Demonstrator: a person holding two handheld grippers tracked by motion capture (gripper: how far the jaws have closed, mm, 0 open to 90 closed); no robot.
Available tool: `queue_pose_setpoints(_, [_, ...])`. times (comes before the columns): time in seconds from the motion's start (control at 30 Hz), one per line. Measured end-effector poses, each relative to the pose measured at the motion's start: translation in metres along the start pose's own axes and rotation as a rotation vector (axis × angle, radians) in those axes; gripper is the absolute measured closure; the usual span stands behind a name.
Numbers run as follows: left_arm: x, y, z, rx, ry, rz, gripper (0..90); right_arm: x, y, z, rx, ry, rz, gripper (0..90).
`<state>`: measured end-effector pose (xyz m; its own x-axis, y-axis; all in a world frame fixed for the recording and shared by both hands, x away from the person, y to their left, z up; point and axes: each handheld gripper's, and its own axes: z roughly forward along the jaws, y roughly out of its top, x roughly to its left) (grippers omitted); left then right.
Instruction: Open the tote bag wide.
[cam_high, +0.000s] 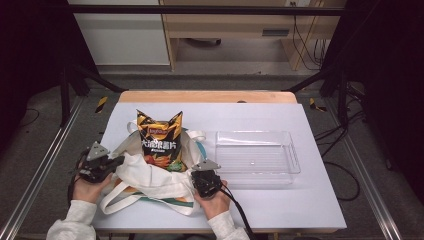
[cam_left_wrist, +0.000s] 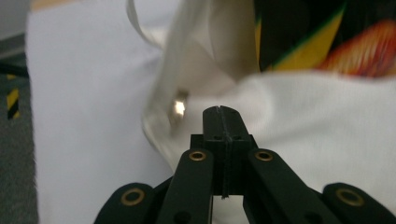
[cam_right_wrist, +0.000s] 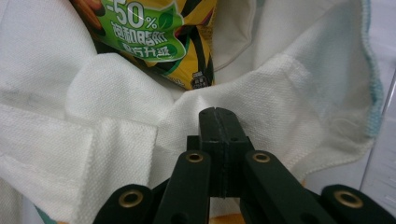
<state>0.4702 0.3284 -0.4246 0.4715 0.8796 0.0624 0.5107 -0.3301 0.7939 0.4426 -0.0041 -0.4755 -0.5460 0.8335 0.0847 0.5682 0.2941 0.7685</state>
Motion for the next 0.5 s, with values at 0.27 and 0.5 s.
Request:
queue_pose_setpoints(0.27, [0.016,0.020,0.029,-0.030,0.066,-0.026,90.0,0.000,-0.001,-0.001,-0.011,0.006,0.005,90.0])
queue_pose_setpoints(0.5, [0.022,0.009,0.041,0.043,0.059,-0.021,90.0,-0.001,0.000,-0.001,-0.016,0.008,0.012,90.0])
